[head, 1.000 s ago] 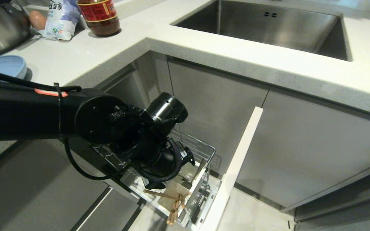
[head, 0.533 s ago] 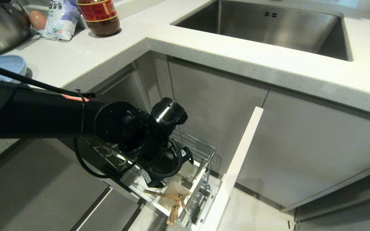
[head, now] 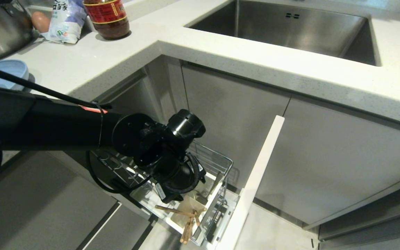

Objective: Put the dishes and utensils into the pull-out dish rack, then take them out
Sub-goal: Take the fork out of the cupboard

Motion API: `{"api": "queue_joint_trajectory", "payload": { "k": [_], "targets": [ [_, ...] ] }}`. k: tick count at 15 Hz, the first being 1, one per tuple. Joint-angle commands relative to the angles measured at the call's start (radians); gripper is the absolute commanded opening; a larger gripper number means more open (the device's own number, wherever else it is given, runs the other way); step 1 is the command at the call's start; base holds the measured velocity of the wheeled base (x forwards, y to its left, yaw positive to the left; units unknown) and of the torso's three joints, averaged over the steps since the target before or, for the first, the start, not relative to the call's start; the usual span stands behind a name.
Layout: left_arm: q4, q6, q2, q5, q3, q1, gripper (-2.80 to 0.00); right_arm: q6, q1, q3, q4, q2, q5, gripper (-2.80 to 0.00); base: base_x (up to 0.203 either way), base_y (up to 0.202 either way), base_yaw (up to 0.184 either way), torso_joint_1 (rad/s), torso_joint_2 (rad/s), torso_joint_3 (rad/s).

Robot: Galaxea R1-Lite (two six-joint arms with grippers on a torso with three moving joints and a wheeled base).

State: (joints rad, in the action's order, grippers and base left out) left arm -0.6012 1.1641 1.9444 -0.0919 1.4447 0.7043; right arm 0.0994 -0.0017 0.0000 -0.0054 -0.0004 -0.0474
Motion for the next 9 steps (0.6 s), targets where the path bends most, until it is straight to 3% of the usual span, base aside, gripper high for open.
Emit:
{"api": "queue_joint_trajectory", "payload": {
  "k": [1,9],
  "targets": [
    [-0.005,0.006,0.002,-0.005,0.000,0.000,-2.80,0.000,0.000,0.000,-0.001,-0.004,0.000,-2.80,0.000,0.000,0.000,0.000,0.00,0.000],
    [-0.010,0.005,-0.001,-0.009,0.005,0.001,-2.80,0.000,0.000,0.000,-0.001,-0.004,0.000,-2.80,0.000,0.000,0.000,0.000,0.00,0.000]
  ]
}}
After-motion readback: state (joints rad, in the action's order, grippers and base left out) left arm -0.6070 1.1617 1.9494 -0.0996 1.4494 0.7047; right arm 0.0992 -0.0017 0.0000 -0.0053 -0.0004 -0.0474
